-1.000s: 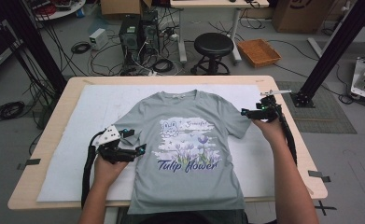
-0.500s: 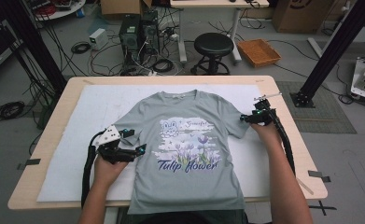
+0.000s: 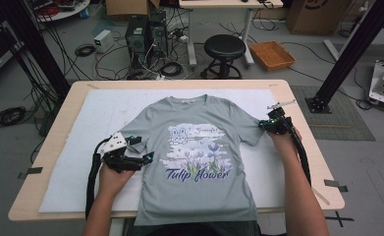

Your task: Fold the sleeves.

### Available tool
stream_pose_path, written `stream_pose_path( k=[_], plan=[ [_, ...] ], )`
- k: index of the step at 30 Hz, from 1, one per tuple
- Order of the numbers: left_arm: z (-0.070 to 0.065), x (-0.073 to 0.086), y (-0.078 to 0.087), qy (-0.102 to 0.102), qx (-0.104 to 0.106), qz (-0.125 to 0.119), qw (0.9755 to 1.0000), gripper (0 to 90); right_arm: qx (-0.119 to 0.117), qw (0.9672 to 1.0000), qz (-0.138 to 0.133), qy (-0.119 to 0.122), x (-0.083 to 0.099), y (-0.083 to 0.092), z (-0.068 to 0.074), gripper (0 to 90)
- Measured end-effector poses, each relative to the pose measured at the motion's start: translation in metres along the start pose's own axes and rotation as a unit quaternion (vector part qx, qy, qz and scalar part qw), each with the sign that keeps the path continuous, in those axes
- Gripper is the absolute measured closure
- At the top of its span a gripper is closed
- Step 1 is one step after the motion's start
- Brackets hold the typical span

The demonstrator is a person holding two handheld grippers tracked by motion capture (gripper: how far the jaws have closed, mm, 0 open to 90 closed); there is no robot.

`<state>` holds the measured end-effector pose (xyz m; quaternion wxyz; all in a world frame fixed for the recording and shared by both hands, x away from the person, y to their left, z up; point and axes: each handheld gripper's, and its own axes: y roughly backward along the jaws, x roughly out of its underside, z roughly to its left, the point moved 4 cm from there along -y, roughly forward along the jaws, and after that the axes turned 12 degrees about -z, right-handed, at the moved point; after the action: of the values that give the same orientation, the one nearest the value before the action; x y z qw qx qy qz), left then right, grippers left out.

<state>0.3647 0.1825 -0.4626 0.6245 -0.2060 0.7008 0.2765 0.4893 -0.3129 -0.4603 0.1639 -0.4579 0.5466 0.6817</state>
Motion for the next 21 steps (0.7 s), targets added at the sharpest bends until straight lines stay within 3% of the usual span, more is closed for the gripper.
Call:
stream_pose_path(
  k=[9,21],
  plan=[
    [0.000,0.000,0.000,0.000,0.000,0.000,1.0000,18.4,-0.017,0.9976,-0.062,0.026,-0.020,0.027,0.015,87.9],
    [0.000,0.000,0.000,0.000,-0.002,0.001,1.0000,18.4,-0.065,0.9910,-0.094,0.070,-0.041,0.041,0.060,87.8]
  ],
)
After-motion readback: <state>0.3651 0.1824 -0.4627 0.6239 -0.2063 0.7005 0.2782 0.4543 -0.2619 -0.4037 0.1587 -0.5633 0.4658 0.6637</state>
